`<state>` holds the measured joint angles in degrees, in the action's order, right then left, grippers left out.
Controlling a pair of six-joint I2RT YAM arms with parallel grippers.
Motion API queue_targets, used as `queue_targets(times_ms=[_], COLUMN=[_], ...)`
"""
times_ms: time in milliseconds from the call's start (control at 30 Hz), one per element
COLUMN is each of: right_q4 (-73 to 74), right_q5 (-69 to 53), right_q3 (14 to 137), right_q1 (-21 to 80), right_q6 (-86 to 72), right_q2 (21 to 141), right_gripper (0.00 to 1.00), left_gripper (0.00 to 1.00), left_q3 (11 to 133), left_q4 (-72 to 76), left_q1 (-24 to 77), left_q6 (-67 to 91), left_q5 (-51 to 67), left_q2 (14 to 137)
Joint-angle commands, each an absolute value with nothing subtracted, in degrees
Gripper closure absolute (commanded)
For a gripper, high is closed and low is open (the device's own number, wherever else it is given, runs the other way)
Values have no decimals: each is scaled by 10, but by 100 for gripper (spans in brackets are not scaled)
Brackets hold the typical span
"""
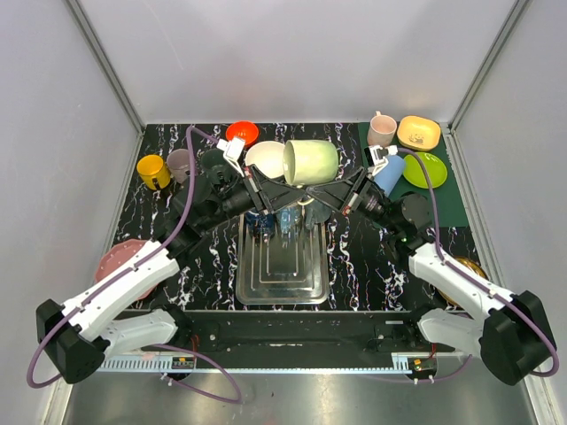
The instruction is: Turn the mug right side up
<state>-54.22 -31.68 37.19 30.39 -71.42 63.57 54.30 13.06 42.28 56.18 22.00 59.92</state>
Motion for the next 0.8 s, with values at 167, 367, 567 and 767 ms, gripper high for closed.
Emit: queue_targets(times_ms=[167, 367, 567, 767], right_q4=[-355, -141, 188, 361], right_q5=[-337, -313, -190, -8], right_q3=[464, 511, 573, 553], right_q1=[304, 304, 308, 380], right_q6=[-542, -439, -266, -197], right_q2=[539, 477, 454, 465], right_gripper=[100, 100, 100, 100], left_gripper=[73, 34, 28, 26], left_q3=[523, 513, 547, 572], left_q4=[70, 38, -130, -303], left_q1=[420, 390, 372, 372], left_q6=[537, 521, 444, 383], left_q5=[265, 237, 147, -114], left_q2=[558, 532, 475, 382])
